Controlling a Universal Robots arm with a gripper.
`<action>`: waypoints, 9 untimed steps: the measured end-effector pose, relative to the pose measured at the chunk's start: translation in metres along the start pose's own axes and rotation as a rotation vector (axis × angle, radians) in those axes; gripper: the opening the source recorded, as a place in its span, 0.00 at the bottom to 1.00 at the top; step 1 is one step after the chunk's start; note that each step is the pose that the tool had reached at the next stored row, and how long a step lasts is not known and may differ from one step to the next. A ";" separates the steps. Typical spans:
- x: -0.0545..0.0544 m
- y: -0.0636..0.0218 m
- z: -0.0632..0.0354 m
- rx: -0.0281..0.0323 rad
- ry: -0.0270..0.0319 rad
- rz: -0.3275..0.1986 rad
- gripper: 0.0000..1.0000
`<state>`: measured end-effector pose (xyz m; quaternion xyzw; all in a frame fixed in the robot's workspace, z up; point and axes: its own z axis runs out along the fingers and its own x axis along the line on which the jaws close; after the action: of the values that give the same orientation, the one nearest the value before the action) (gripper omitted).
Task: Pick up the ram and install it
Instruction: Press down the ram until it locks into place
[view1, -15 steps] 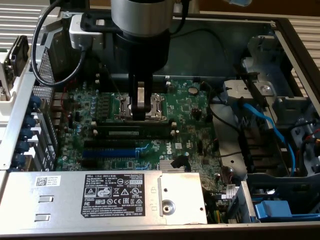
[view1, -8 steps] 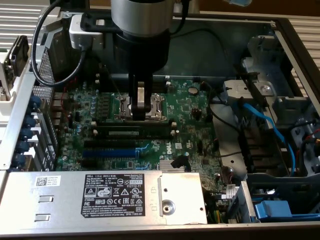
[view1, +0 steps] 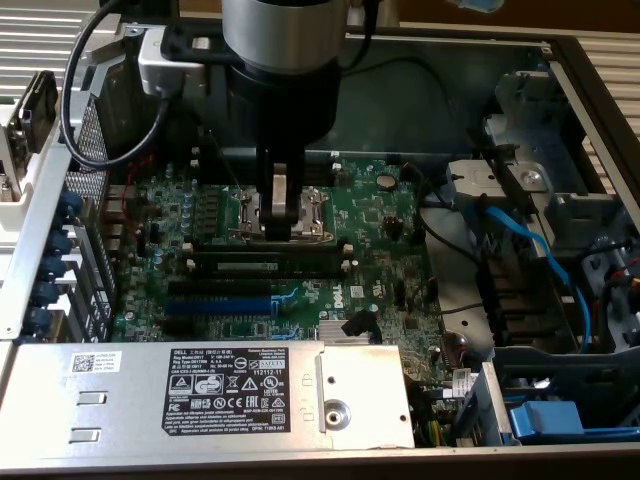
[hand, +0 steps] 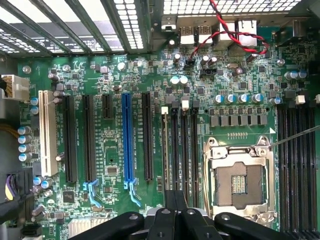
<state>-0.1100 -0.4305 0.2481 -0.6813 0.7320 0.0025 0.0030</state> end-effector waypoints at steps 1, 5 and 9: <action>0.000 0.0000 0.0000 0.0001 0.0000 0.015 0.11; 0.000 0.0000 0.0000 0.0006 0.0000 0.074 0.11; 0.000 0.0000 0.0000 0.0010 0.0001 0.134 0.11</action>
<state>-0.1100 -0.4305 0.2481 -0.6308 0.7760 0.0022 0.0032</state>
